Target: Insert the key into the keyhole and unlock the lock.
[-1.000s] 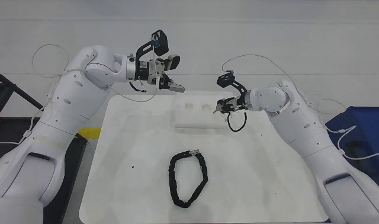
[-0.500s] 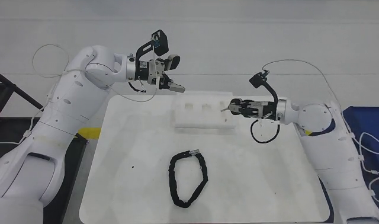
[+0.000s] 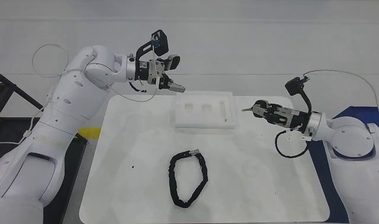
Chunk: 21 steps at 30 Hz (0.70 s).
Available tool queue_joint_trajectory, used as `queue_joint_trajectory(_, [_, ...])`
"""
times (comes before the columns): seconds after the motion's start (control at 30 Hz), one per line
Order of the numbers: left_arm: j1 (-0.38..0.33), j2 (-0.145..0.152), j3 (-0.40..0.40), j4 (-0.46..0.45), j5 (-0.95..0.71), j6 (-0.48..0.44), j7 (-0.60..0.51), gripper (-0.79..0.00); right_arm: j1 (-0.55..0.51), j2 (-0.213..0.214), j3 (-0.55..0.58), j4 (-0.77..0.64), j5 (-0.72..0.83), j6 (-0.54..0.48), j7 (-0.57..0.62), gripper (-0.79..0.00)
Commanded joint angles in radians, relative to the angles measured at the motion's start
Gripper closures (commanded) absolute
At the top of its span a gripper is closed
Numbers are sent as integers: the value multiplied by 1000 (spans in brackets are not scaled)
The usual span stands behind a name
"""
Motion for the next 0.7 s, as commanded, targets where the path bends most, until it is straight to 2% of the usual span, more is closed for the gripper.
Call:
queue_joint_trajectory(0.0, [0, 0, 0, 0, 0, 0, 0, -785, -12, 2, 4, -11, -12, 10, -9, 0])
queue_joint_trajectory(0.43, [0, 0, 0, 0, 0, 0, 0, -785, -12, 2, 4, -11, -12, 10, -9, 0])
queue_joint_trajectory(0.63, [43, 12, -24, -54, 65, 46, 18, -785, -12, 2, 4, -11, -12, 10, -9, 0])
queue_joint_trajectory(0.67, [52, 15, -27, -56, 110, 81, 13, -785, -12, 2, 4, -11, -12, 10, -9, 0])
